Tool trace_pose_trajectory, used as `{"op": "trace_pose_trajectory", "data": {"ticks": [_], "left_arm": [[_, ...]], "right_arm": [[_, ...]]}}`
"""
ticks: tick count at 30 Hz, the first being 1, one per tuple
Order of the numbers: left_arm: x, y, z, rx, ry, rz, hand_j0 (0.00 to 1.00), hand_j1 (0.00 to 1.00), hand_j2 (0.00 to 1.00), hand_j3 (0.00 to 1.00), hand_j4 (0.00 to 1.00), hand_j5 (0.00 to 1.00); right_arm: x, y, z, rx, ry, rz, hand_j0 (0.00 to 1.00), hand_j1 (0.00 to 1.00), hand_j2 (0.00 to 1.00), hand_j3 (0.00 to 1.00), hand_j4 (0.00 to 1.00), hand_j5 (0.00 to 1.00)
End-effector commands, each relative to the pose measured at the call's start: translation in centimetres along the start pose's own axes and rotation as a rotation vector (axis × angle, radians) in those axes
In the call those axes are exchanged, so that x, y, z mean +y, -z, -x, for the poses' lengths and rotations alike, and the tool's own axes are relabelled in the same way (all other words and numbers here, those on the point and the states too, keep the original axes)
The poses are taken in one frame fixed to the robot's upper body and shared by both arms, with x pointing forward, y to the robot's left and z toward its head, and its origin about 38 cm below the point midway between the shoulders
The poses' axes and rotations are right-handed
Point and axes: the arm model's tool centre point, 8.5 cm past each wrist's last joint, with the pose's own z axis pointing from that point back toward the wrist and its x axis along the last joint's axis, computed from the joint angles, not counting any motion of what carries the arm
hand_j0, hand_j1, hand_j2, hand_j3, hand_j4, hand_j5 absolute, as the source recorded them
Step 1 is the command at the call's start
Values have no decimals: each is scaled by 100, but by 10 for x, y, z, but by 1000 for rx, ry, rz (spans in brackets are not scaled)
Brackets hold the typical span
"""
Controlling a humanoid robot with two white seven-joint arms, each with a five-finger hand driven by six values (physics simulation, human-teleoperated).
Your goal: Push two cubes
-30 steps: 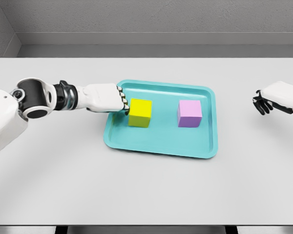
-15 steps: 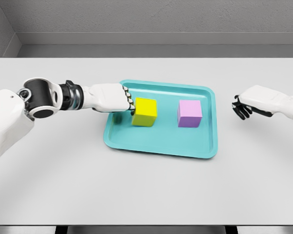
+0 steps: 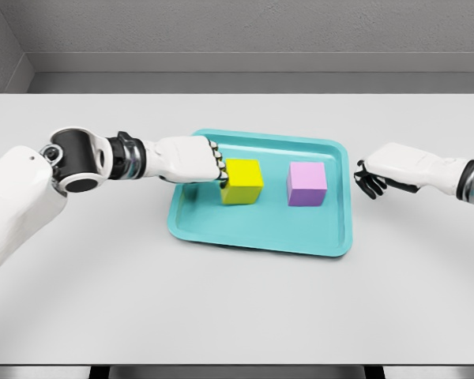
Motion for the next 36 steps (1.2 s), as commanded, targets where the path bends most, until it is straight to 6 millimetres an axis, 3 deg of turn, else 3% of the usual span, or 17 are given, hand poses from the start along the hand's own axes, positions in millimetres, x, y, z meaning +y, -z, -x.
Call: {"op": "trace_pose_trajectory", "data": {"ticks": [1, 13, 19, 32, 36], "left_arm": [[2, 2, -1, 1, 2, -4, 68, 68, 68, 68, 68, 68], [1, 0, 4, 13, 0, -1, 69, 69, 69, 69, 69, 69], [-11, -1, 17, 41, -34, 35, 69, 69, 69, 69, 69, 69], [-8, 0, 23, 49, -36, 35, 69, 69, 69, 69, 69, 69], [-2, 9, 20, 36, -38, 23, 69, 69, 69, 69, 69, 69]], "right_arm": [[3, 12, -5, -20, 10, -5, 0, 0, 0, 0, 0, 0], [3, 20, -6, -28, 11, -17, 0, 0, 0, 0, 0, 0], [6, 21, -6, -30, 14, -23, 0, 0, 0, 0, 0, 0], [6, 29, -12, -50, 20, -14, 0, 0, 0, 0, 0, 0], [6, 37, -17, -68, 13, -24, 0, 0, 0, 0, 0, 0]]}}
